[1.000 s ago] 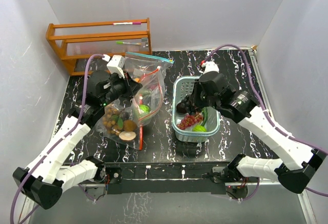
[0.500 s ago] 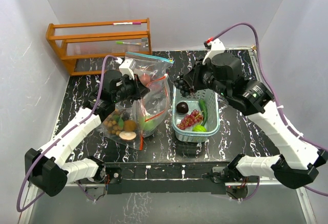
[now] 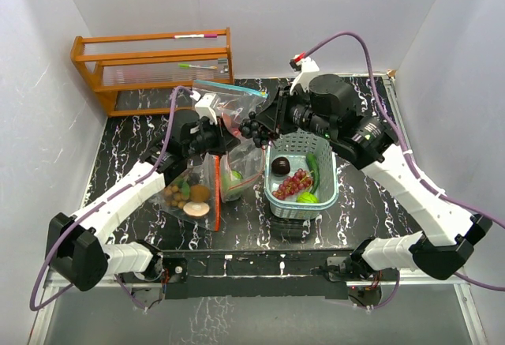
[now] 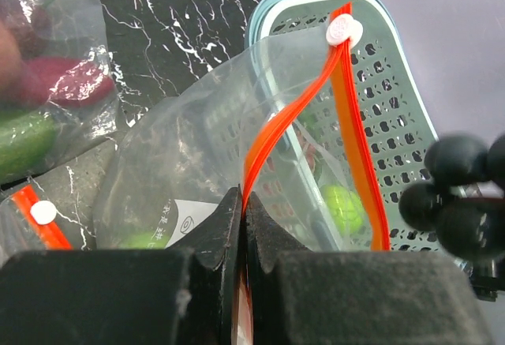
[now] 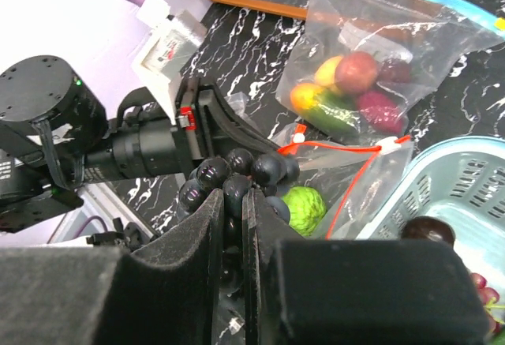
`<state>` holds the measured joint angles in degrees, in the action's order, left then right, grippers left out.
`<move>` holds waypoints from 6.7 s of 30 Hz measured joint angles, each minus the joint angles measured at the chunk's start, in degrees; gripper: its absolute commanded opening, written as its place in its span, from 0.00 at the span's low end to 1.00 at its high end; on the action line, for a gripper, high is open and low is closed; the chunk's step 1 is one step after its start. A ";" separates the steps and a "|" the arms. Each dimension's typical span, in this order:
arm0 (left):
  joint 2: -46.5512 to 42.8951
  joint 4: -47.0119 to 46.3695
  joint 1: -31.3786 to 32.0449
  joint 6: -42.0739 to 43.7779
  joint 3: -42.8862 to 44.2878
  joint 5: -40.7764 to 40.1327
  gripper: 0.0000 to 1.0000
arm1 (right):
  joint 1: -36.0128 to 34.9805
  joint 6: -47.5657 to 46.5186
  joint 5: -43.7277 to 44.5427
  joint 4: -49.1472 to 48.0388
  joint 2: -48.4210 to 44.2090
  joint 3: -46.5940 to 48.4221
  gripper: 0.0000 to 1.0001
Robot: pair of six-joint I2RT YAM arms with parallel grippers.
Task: Place the food in the zip-top bag and seal the zipper
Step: Place the fake fruit in the zipper food storage bag, then pick up the fake fruit from the bin, then place the fake fruit in the zipper food storage bag, then pick up the fake fruit from the bin.
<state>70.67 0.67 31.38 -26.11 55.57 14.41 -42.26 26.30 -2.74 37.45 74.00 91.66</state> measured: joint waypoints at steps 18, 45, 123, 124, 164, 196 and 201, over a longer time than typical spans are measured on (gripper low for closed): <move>1.92 -1.42 1.40 -0.57 0.13 0.02 0.00 | 0.00 4.02 -3.48 -4.92 1.77 -16.74 0.59; -6.08 7.69 1.49 3.61 8.15 -4.26 0.00 | 0.02 8.26 17.05 6.51 -10.64 -19.34 0.91; -4.22 7.91 1.49 2.45 5.33 -2.78 0.00 | 5.38 -12.70 -18.03 -5.16 -6.73 -14.73 0.09; -4.07 7.67 1.49 2.40 5.33 -2.64 0.00 | 4.98 -12.70 -18.38 -5.29 -6.49 -14.84 0.09; -9.86 14.45 1.49 5.33 12.35 -3.39 0.00 | 0.09 1.73 21.31 6.38 -3.17 -19.30 0.95; -8.72 20.39 1.49 6.86 12.46 -3.48 0.00 | 8.22 10.21 23.65 -32.11 22.40 -37.20 0.11; -8.61 20.52 1.49 6.84 12.46 -3.48 0.00 | 8.20 11.08 24.24 -34.36 21.55 -39.04 0.08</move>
<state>62.06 21.19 32.86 -19.27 68.03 10.94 -34.06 37.39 21.50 3.09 95.55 52.62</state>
